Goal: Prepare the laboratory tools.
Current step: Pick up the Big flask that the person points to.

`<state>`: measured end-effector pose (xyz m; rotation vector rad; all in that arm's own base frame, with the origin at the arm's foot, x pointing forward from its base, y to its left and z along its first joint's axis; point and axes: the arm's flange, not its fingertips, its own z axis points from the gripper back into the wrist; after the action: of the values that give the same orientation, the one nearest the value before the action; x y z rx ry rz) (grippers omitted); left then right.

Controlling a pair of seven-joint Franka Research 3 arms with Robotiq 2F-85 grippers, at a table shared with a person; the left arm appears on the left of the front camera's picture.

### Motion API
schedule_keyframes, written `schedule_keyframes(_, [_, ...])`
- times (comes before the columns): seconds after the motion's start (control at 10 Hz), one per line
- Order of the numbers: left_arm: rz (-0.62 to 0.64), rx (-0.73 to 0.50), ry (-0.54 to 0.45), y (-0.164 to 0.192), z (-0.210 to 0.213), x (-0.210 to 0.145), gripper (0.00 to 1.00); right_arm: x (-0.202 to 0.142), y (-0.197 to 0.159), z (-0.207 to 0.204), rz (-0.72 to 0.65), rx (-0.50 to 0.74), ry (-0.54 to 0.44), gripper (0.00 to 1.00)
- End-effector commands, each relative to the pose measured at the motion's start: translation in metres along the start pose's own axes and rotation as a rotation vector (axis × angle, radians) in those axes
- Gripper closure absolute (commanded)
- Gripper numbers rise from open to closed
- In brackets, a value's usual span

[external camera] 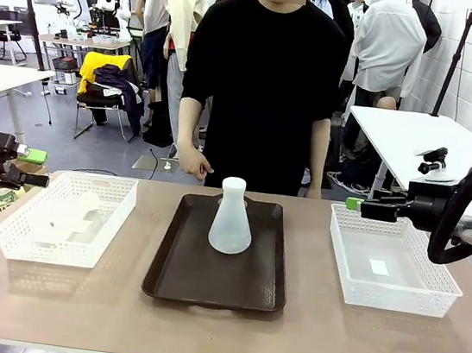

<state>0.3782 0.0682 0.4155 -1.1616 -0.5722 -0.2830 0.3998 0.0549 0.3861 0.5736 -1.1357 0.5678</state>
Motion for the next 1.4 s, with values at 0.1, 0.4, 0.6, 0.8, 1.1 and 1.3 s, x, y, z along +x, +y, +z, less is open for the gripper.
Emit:
schedule_keyframes(0.1, [-0.002, -0.011, -0.010, -0.001, 0.001, 0.000, 0.00, 0.001, 0.003, -0.001, 0.000, 0.006, -0.004, 0.00])
schedule_keyframes(0.4, [-0.002, -0.011, -0.010, -0.001, 0.001, 0.000, 0.00, 0.001, 0.003, -0.001, 0.000, 0.006, -0.004, 0.00])
schedule_keyframes(0.6, [-0.002, -0.011, -0.010, -0.001, 0.001, 0.000, 0.00, 0.001, 0.003, -0.001, 0.000, 0.006, -0.004, 0.00])
schedule_keyframes(0.8, [-0.060, 0.083, 0.011, -0.005, 0.003, 0.004, 0.00, 0.001, 0.003, -0.001, 0.000, 0.006, -0.004, 0.00])
schedule_keyframes(1.1, [-0.048, 0.055, 0.043, -0.011, 0.005, 0.008, 0.00, 0.001, 0.003, -0.001, 0.000, 0.006, -0.004, 0.00])
schedule_keyframes(1.3, [-0.035, 0.050, 0.055, -0.010, 0.005, 0.007, 0.00, 0.001, 0.003, -0.001, 0.000, 0.006, -0.004, 0.00])
